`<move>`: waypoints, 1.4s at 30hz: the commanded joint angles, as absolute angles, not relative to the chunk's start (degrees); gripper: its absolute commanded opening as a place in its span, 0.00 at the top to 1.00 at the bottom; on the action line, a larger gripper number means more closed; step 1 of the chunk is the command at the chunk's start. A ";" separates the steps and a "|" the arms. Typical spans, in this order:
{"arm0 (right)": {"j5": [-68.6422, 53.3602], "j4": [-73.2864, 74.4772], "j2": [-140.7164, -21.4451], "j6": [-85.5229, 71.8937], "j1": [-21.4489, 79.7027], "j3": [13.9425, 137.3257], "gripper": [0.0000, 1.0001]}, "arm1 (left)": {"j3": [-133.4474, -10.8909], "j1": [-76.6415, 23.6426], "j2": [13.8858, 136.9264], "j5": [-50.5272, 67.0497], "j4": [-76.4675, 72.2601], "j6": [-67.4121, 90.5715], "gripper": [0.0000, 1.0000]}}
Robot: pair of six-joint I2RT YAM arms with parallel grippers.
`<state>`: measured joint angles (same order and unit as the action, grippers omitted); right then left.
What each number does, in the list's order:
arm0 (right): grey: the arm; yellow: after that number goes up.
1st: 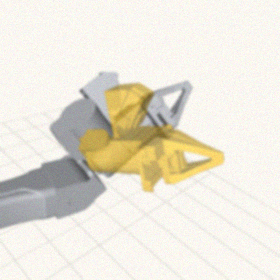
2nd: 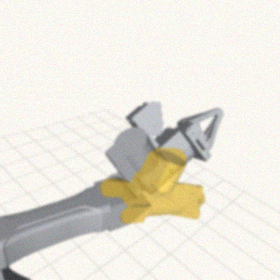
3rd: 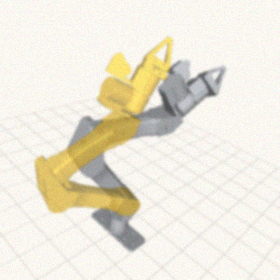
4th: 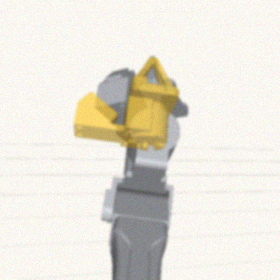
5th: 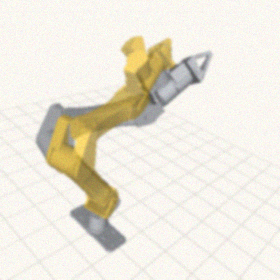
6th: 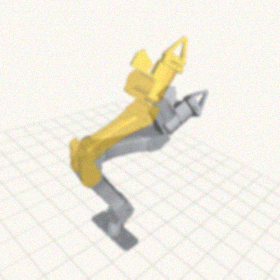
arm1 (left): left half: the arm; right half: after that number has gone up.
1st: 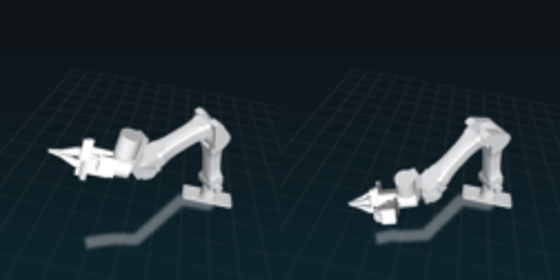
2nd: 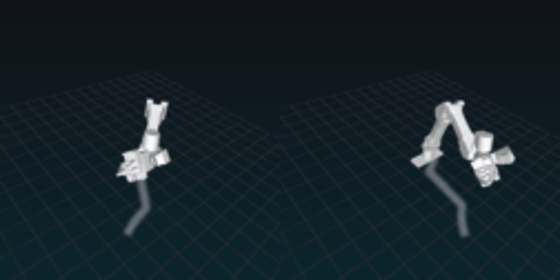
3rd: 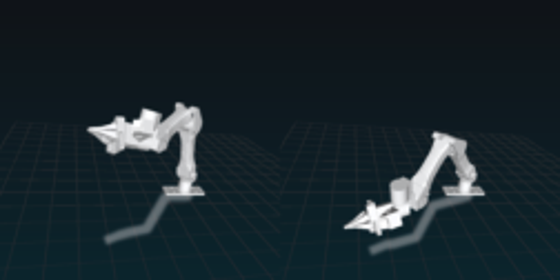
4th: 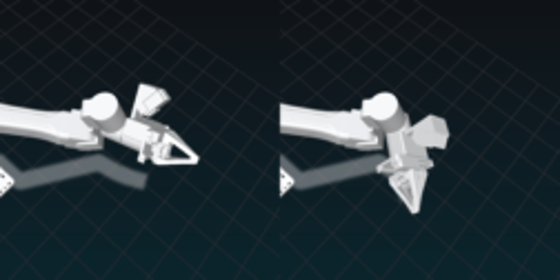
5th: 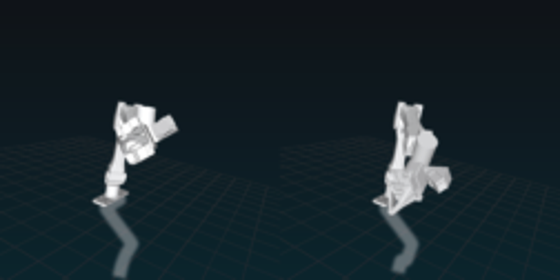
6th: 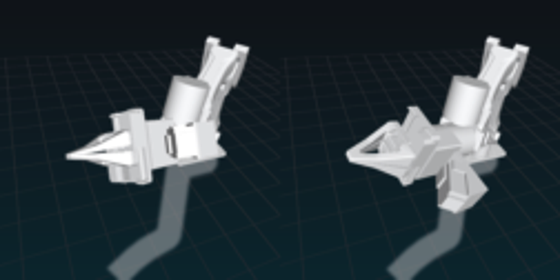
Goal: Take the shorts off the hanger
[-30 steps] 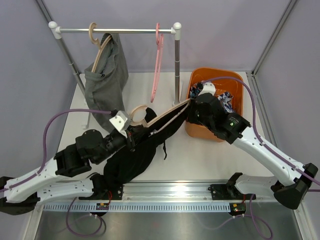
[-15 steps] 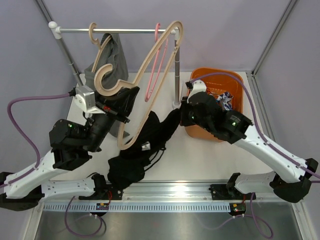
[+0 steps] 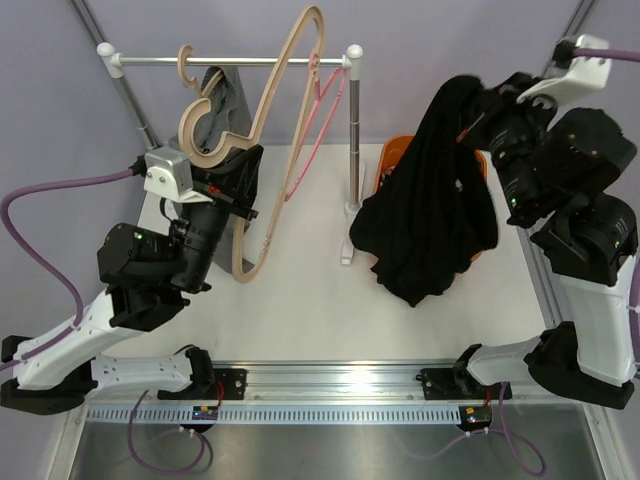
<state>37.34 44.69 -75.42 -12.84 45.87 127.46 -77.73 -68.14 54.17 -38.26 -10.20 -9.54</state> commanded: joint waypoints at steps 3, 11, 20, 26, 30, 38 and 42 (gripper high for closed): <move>47.81 21.11 -81.55 6.65 40.10 134.46 1.00 | -74.01 -68.12 49.40 -42.27 -12.57 -10.11 1.00; 44.56 16.19 -100.36 8.96 30.24 156.17 1.00 | -68.30 -68.03 46.06 -42.63 -10.82 -7.12 1.00; 34.02 19.59 -103.44 -11.59 16.62 154.77 1.00 | -63.20 -68.11 43.33 -43.59 -8.88 -5.45 1.00; 32.35 25.49 -102.06 -16.43 15.73 146.29 1.00 | -60.65 -68.03 41.75 -43.68 -9.93 -6.15 1.00; 29.01 26.10 -96.07 -21.77 15.73 123.47 1.00 | -59.51 -67.94 41.05 -44.73 -10.11 -6.07 1.00; 22.51 29.19 -83.95 -32.85 15.73 85.25 1.00 | -58.18 -67.76 38.68 -45.00 -8.62 -4.05 1.00; 22.24 26.63 -77.36 -37.70 15.56 70.16 1.00 | -58.62 -67.59 37.44 -46.05 -6.77 -3.34 1.00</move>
